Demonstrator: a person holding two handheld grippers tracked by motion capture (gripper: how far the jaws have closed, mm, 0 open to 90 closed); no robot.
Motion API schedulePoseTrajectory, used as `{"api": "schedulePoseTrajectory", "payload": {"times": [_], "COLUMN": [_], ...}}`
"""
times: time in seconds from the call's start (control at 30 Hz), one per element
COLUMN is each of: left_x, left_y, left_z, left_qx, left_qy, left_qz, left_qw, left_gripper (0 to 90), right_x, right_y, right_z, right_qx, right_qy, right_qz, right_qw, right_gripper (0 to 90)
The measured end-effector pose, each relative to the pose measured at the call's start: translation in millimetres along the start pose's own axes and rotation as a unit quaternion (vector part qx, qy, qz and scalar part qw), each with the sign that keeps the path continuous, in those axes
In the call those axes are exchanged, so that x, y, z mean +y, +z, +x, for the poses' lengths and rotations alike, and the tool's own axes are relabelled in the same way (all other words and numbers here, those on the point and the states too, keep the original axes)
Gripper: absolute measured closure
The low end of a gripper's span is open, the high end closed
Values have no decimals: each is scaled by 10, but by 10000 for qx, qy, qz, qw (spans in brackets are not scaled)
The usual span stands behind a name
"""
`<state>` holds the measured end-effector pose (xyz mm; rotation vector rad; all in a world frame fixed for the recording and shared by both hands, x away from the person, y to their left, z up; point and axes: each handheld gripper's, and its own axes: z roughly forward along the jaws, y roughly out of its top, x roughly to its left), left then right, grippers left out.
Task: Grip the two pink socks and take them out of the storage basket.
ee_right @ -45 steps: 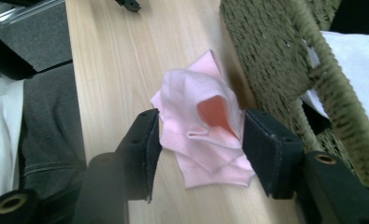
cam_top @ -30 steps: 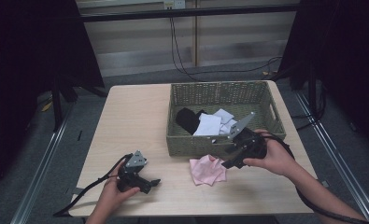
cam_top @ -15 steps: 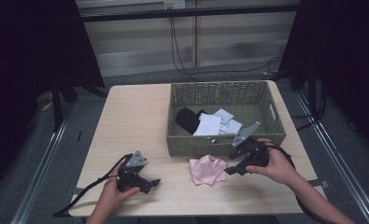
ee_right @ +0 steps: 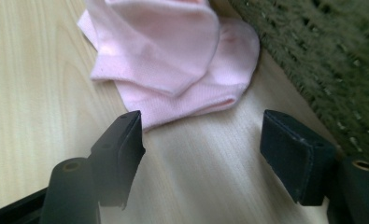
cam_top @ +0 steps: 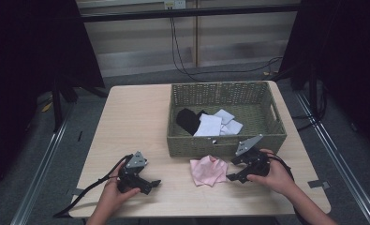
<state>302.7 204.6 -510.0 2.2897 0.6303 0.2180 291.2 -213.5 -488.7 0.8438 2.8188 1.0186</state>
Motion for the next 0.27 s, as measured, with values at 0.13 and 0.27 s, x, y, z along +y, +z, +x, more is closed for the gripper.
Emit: {"api": "schedulePoseTrajectory", "payload": {"times": [0.13, 0.27], "left_x": [0, 0], "left_y": [0, 0], "left_z": [0, 0], "left_qx": [1, 2], "left_qy": [-2, -4], "left_qz": [-2, -2], "left_qw": [10000, 10000], "left_gripper": [0, 0], "right_x": [-59, -52], "right_y": [53, 67], "right_z": [24, 38], "right_qx": [-184, -210], "right_qy": [-158, -253], "right_qz": [-221, -218], "right_qw": [9995, 9992], "right_gripper": [274, 267]}}
